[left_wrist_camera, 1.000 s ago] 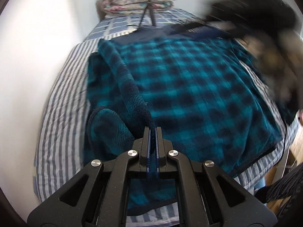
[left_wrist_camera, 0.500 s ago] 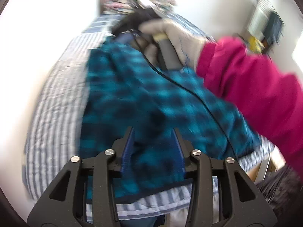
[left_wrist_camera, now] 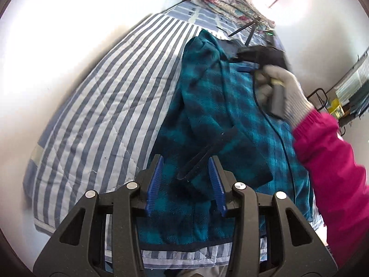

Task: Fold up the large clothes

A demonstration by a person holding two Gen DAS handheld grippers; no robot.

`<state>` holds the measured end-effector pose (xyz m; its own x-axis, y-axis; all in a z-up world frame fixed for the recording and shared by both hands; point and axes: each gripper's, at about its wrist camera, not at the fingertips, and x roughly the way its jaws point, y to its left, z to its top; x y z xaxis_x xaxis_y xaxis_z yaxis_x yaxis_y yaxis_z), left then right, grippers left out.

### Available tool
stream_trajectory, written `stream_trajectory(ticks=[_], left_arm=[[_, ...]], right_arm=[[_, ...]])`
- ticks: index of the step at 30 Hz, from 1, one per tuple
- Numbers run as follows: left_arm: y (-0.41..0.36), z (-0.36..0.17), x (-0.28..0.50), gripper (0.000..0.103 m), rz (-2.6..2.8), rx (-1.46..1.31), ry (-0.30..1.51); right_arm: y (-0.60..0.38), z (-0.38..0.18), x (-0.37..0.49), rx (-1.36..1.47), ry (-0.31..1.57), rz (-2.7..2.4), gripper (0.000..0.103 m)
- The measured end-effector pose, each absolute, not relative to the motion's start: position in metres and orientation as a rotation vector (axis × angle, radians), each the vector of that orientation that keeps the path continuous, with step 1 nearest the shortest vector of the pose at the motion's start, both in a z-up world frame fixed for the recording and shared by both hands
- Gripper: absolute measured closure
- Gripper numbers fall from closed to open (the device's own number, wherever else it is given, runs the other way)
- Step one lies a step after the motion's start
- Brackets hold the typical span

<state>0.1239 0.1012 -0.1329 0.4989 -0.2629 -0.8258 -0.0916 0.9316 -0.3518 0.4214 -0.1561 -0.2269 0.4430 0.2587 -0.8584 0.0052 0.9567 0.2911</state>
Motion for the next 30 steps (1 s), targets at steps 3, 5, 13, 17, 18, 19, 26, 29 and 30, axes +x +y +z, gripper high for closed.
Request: stream_trajectory(ticks=[3, 5, 13, 17, 18, 19, 26, 29, 30], left_arm=[[0.107, -0.135, 0.125, 0.059, -0.102, -0.433, 1.062], [0.115, -0.13, 0.123, 0.059, -0.081, -0.456, 1.042], [0.146, -0.113, 0.113, 0.059, -0.037, -0.523, 0.976], [0.156, -0.113, 0.105, 0.059, -0.01, -0.52, 0.971], [0.157, -0.114, 0.103, 0.059, -0.008, -0.525, 0.97], [0.16, -0.114, 0.1, 0.059, -0.005, -0.533, 0.969], [0.164, -0.114, 0.094, 0.059, 0.006, -0.526, 0.953], [0.157, -0.116, 0.094, 0.059, -0.004, -0.52, 0.96], [0.154, -0.118, 0.094, 0.059, -0.011, -0.521, 0.965]], right_arm=[[-0.158, -0.199, 0.388, 0.203, 1.061, 0.223, 0.064], [-0.153, -0.182, 0.357, 0.209, 1.064, 0.367, 0.063], [-0.104, -0.183, 0.229, 0.161, 1.298, 0.759, 0.036], [-0.09, -0.195, 0.2, 0.141, 1.346, 0.755, 0.053], [-0.089, -0.195, 0.196, 0.142, 1.344, 0.748, 0.078], [-0.089, -0.192, 0.193, 0.145, 1.331, 0.732, 0.085], [-0.098, -0.118, 0.141, 0.084, 1.008, 0.836, 0.097], [-0.103, -0.107, 0.103, 0.032, 0.923, 0.904, 0.086], [-0.104, -0.115, 0.089, 0.028, 0.946, 0.944, 0.074]])
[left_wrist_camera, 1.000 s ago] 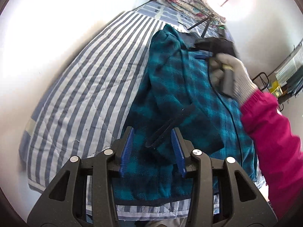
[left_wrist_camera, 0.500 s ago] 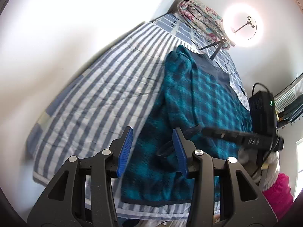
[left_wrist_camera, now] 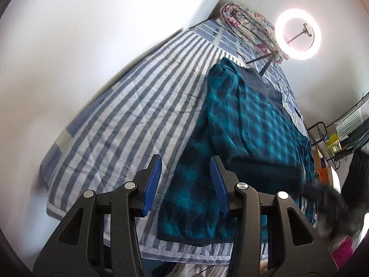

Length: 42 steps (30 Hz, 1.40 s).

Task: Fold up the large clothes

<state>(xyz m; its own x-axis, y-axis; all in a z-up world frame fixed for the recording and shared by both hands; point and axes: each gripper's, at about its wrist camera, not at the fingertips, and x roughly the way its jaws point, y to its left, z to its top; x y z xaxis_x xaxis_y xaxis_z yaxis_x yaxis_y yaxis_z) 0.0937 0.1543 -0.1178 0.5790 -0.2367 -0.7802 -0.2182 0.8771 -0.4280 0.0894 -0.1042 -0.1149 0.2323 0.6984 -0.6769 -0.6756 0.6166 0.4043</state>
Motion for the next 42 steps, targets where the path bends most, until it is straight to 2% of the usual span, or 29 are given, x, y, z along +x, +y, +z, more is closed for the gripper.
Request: stream_trajectory(ticks=[1, 5, 9, 13, 22, 27, 29, 31, 32, 34, 37, 42], left_arm=[[0.152, -0.119, 0.092, 0.059, -0.019, -0.524, 0.97], [0.14, -0.134, 0.081, 0.059, -0.056, -0.55, 1.008], [0.135, -0.16, 0.065, 0.059, -0.077, -0.619, 1.055], [0.12, -0.185, 0.056, 0.059, -0.116, -0.655, 1.11], [0.081, -0.201, 0.062, 0.059, -0.215, -0.552, 1.146], [0.082, -0.217, 0.067, 0.059, -0.212, -0.571, 1.179], [0.083, -0.221, 0.066, 0.059, -0.211, -0.585, 1.176], [0.082, -0.219, 0.066, 0.059, -0.215, -0.568, 1.171], [0.082, -0.218, 0.066, 0.062, -0.22, -0.562, 1.168], [0.081, -0.218, 0.065, 0.098, -0.24, -0.575, 1.172], [0.082, -0.211, 0.058, 0.101, -0.247, -0.586, 1.149], [0.105, -0.188, 0.032, 0.103, -0.223, -0.554, 1.086]], right_arm=[[-0.105, -0.124, 0.077, 0.017, 0.974, 0.981, 0.068], [-0.113, -0.142, 0.043, -0.056, 1.068, 1.08, 0.067], [-0.124, -0.13, 0.063, -0.044, 1.069, 1.008, 0.057], [-0.11, -0.12, 0.114, -0.05, 1.071, 0.859, 0.057], [-0.018, -0.146, 0.219, -0.22, 1.098, 0.625, 0.057], [0.001, -0.172, 0.25, -0.258, 1.16, 0.533, 0.057], [0.008, -0.187, 0.255, -0.286, 1.18, 0.511, 0.06], [0.014, -0.201, 0.258, -0.329, 1.202, 0.491, 0.069], [0.016, -0.205, 0.257, -0.352, 1.21, 0.48, 0.072], [0.019, -0.211, 0.257, -0.393, 1.21, 0.455, 0.085], [0.013, -0.207, 0.257, -0.386, 1.198, 0.439, 0.098], [0.001, -0.188, 0.264, -0.315, 1.164, 0.426, 0.1]])
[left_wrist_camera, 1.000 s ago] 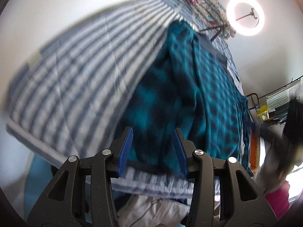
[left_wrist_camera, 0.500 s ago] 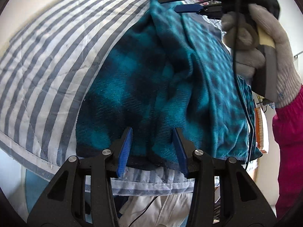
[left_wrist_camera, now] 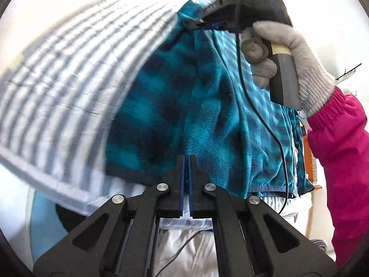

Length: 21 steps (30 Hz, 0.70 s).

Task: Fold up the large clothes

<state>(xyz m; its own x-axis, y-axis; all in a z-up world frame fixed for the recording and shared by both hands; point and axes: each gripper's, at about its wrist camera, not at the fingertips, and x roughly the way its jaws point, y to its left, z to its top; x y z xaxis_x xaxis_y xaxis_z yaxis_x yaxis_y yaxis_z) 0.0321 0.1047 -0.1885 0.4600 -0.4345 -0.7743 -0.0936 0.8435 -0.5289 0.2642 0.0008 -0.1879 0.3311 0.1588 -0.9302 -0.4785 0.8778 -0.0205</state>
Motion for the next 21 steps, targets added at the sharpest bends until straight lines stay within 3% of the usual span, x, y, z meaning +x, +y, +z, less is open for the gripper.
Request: stream_trajectory(ticks=[12, 14, 15, 17, 19, 21], left_arm=[[0.144, -0.185, 0.022, 0.103, -0.073, -0.505, 1.067], [0.145, -0.193, 0.024, 0.103, -0.06, -0.503, 1.087], [0.145, -0.194, 0.025, 0.102, -0.053, -0.507, 1.092], [0.15, -0.191, 0.024, 0.085, -0.051, -0.529, 1.084], [0.158, -0.185, 0.023, 0.049, -0.043, -0.562, 1.034], [0.169, -0.184, 0.022, 0.046, -0.042, -0.603, 1.005]], right_arm=[[0.015, -0.185, 0.289, -0.141, 1.12, 0.476, 0.1], [0.025, -0.197, 0.289, -0.171, 1.137, 0.482, 0.098], [0.026, -0.201, 0.289, -0.183, 1.138, 0.476, 0.092], [0.016, -0.197, 0.285, -0.129, 1.123, 0.5, 0.079], [-0.008, -0.185, 0.278, -0.023, 1.093, 0.525, 0.076], [-0.034, -0.178, 0.264, 0.022, 1.07, 0.527, 0.075]])
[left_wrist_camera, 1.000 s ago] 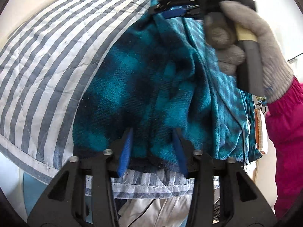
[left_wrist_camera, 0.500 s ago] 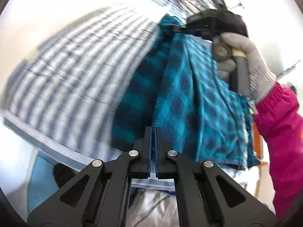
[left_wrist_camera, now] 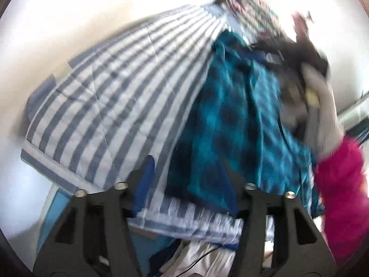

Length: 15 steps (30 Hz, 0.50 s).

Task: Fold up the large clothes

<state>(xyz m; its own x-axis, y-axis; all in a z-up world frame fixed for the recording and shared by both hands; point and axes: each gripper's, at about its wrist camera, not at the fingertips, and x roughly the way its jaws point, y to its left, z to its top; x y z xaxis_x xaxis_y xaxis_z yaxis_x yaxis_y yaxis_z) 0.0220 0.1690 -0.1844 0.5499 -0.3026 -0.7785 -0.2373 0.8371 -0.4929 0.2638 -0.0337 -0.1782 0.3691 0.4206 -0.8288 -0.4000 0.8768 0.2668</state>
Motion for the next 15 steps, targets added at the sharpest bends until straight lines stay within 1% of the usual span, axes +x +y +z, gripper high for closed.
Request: stream_trajectory(ticks=[2, 5, 7, 10, 11, 12, 13, 15], left_arm=[[0.178, -0.19, 0.026, 0.045, -0.049, -0.671, 1.004], [0.183, -0.211, 0.037, 0.046, -0.057, -0.747, 1.05], [0.183, -0.222, 0.044, 0.046, -0.051, -0.758, 1.083], [0.179, -0.221, 0.044, 0.046, -0.057, -0.73, 1.066], [0.174, -0.219, 0.043, 0.047, -0.067, -0.717, 1.065], [0.169, -0.219, 0.046, 0.061, -0.08, -0.705, 1.067], [0.164, -0.22, 0.047, 0.08, -0.098, -0.688, 1.084], [0.158, -0.221, 0.05, 0.091, -0.11, -0.667, 1.098]], right_arm=[[-0.052, -0.178, 0.246, 0.018, 1.07, 0.539, 0.076], [-0.07, -0.19, 0.226, 0.015, 1.102, 0.554, 0.078], [-0.074, -0.2, 0.219, 0.016, 1.124, 0.556, 0.079], [-0.07, -0.216, 0.217, -0.031, 1.141, 0.538, 0.082], [-0.068, -0.221, 0.217, -0.061, 1.143, 0.53, 0.083], [-0.066, -0.225, 0.214, -0.094, 1.144, 0.521, 0.087], [-0.064, -0.227, 0.212, -0.115, 1.141, 0.515, 0.087], [-0.06, -0.225, 0.211, -0.14, 1.142, 0.506, 0.087]])
